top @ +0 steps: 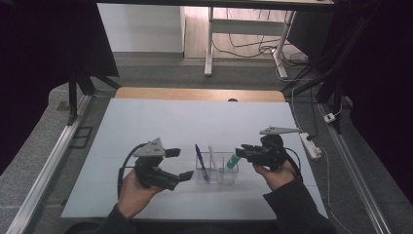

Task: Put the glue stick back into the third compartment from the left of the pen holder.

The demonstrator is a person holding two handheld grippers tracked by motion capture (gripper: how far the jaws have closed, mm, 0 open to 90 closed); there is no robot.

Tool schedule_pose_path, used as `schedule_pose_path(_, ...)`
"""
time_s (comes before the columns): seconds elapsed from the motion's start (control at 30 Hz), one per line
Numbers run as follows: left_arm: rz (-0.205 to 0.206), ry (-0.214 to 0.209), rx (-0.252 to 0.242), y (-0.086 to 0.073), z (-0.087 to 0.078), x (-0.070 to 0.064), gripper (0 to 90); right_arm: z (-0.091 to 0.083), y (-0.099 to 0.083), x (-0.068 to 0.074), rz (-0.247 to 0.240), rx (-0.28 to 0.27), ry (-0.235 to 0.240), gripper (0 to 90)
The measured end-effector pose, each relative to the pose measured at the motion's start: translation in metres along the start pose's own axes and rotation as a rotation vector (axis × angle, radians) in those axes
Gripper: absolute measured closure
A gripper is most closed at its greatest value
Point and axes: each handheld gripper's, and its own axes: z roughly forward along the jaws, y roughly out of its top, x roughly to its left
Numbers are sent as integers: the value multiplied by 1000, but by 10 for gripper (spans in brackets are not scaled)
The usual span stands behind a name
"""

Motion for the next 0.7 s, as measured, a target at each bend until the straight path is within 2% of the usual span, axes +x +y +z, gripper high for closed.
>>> schedule_pose_path(0.13,-65,43,5,-20,-28,6,53,12,-5,8,-62,34,-24,650)
schedule_pose_path(0.27,-82,120,52,-40,-47,9,21,21,-11,13,-109,64,-43,650)
schedule_pose_path(0.47,-120,189,97,-66,-67,14,5,29,-19,15,-151,89,-57,646)
schedule_pose_path(0.57,-146,208,98,-75,-75,16,0,31,-21,15,-156,79,-56,634)
schedule_pose_path(0.7,-172,222,88,-84,-84,18,0,25,-18,14,-139,41,-36,562)
